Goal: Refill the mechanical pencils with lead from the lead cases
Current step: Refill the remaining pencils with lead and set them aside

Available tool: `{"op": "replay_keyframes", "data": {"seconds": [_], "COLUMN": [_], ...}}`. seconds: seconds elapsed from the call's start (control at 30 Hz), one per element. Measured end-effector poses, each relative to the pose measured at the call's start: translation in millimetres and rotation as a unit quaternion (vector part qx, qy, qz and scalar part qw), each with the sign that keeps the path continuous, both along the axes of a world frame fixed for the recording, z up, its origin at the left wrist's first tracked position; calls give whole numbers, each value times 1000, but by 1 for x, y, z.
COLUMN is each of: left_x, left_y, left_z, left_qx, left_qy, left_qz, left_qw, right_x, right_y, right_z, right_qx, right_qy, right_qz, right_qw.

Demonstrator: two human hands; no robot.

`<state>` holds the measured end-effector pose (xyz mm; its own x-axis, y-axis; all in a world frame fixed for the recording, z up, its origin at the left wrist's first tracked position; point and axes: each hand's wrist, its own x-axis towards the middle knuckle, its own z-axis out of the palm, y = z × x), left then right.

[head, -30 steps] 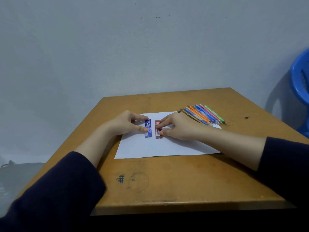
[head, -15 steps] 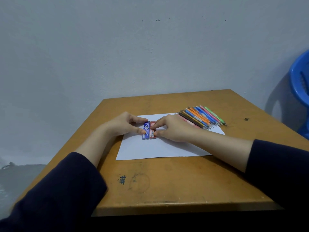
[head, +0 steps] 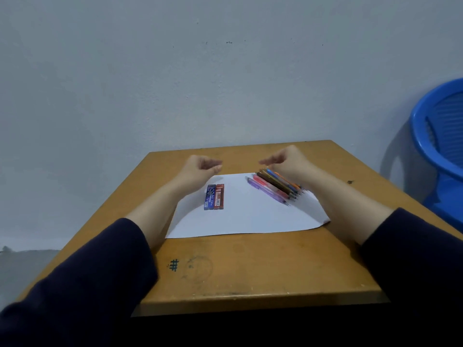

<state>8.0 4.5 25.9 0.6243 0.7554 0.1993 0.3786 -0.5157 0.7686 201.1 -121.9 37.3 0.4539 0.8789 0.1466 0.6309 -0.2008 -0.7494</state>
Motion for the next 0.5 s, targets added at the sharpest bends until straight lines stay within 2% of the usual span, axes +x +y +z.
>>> {"op": "replay_keyframes", "data": {"seconds": [0.33, 0.5], "left_x": [67, 83], "left_y": [-36, -43], "left_z": [-3, -7], "left_qx": [83, 84], "left_qy": [117, 128], "left_qz": [-20, 8], "left_qw": [989, 988], "right_x": [48, 57], "right_y": [-12, -20], "right_z": [-7, -7], "right_qx": [-37, -88], "right_qy": [8, -12], "right_qz": [-128, -118], "right_qw": [991, 989]}}
